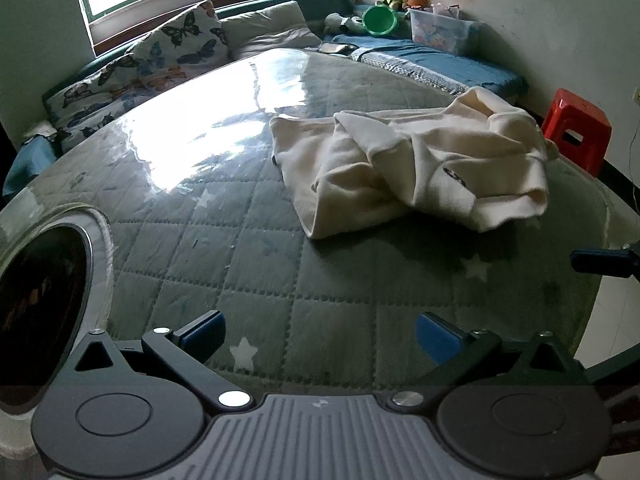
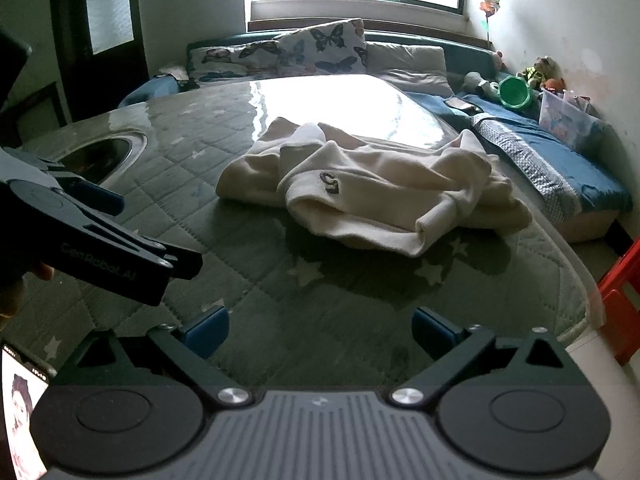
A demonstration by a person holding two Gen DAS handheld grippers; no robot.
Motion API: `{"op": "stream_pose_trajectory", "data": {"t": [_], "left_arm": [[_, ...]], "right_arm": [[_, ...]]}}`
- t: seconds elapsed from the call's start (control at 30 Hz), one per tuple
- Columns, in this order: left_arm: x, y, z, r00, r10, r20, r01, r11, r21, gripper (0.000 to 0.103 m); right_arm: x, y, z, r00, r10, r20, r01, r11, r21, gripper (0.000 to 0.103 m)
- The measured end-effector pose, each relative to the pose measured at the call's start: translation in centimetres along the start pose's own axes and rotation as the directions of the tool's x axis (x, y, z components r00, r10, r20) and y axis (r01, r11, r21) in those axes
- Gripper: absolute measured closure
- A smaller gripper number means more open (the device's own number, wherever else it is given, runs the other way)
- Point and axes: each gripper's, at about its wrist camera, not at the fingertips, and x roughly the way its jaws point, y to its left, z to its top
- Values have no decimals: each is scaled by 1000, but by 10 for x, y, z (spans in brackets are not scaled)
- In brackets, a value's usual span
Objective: Fold clothes
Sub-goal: 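Lower both grippers onto the sweatshirt and close them on its fabric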
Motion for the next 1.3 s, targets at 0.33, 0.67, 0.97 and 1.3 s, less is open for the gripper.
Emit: {"op": "stream_pose_trajectory", "data": {"t": [0.33,0.67,0.97,1.3], "left_arm": [[8,-2,12,1000,-3,-8,3,1000,8,0],[15,-6,24,1000,6,-12,-5,999,33,0],[16,-10,39,1000,4,3,-4,999,51,0],[17,-9,60,999,-24,25,23,999,41,0]], "right_arm": [[7,-7,9,1000,-6,4,6,1000,1,4],[13,-21,16,1000,-1,0,1,1000,27,7],[13,-33,25,1000,-5,23,4,1000,29,9],[8,-48,40,998,-33,55,31,999,34,11]]}}
